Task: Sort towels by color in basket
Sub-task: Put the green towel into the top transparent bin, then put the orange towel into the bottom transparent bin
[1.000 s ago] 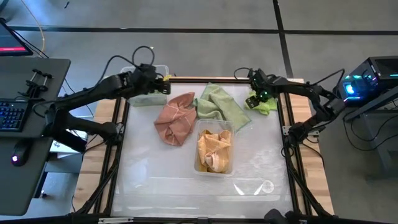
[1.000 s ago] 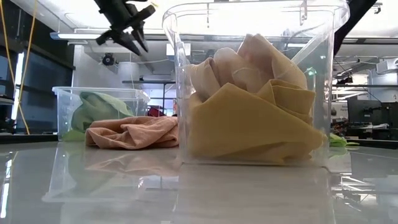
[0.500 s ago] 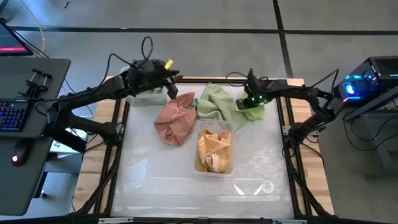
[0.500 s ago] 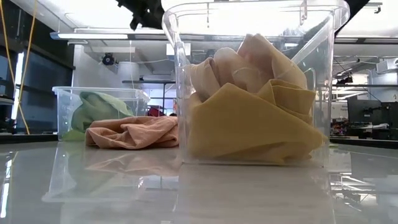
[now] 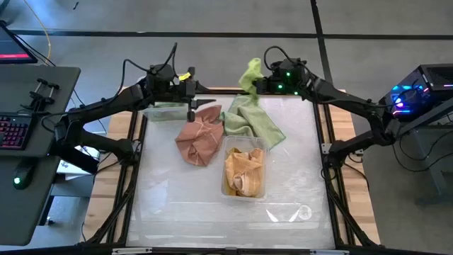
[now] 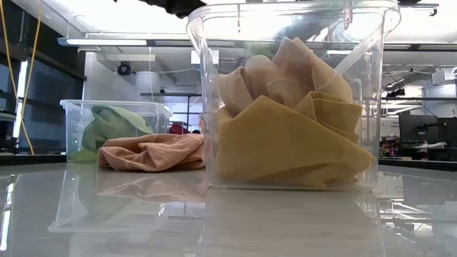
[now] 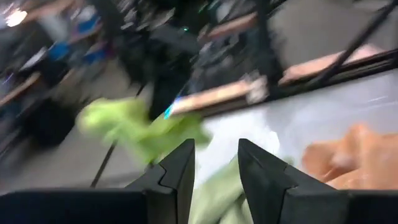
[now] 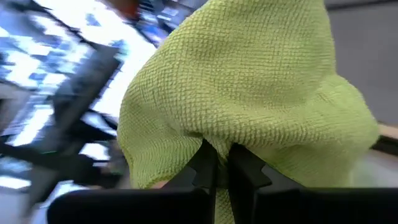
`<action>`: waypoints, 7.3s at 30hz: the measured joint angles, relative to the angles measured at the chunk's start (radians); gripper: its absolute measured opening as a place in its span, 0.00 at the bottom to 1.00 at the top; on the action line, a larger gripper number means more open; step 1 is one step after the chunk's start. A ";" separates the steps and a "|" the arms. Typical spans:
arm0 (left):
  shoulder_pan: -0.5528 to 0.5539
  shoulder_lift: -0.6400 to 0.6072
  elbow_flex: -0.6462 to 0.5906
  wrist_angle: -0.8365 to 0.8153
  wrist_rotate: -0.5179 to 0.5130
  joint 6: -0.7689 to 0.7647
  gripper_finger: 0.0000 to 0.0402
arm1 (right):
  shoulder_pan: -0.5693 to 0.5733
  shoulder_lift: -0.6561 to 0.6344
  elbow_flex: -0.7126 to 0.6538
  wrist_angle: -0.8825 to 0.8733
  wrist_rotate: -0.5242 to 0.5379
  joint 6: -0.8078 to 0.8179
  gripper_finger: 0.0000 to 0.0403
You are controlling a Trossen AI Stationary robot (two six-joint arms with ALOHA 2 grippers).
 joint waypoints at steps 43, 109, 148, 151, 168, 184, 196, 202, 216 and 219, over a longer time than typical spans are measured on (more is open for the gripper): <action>-0.043 0.098 0.001 0.023 -0.205 -0.208 0.07 | 0.099 0.139 -0.017 0.565 -0.350 0.085 0.26; 0.708 0.249 0.252 -1.011 -0.225 -0.438 0.65 | 0.128 0.139 -0.016 0.565 -0.152 -0.020 0.35; 0.674 0.283 0.148 -0.926 -0.163 -0.395 0.43 | 0.130 0.139 -0.015 0.425 -0.091 -0.027 0.35; 0.669 0.256 0.193 -0.974 -0.163 -0.418 0.52 | 0.130 0.139 -0.015 0.328 -0.042 0.007 0.35; 0.597 0.245 -0.015 -0.606 -0.170 -0.396 0.36 | 0.130 0.139 -0.015 0.131 0.012 0.028 0.35; 0.617 0.078 0.070 -0.603 -0.202 -0.452 0.15 | 0.166 0.139 -0.015 0.126 0.018 0.017 0.35; 0.547 -0.032 0.012 -0.601 -0.108 -0.476 0.38 | 0.181 0.139 -0.015 0.119 0.102 -0.001 0.35; 0.379 -0.032 -0.082 -0.572 0.003 -0.396 0.33 | 0.181 0.139 -0.015 0.119 0.120 -0.020 0.35; -0.077 0.051 -0.123 -0.519 -0.080 -0.469 0.24 | 0.174 0.139 -0.015 -0.047 -0.009 -0.243 0.35; -0.136 0.108 -0.123 -0.496 -0.129 -0.611 0.26 | 0.166 0.139 -0.015 -0.148 -0.111 -0.305 0.35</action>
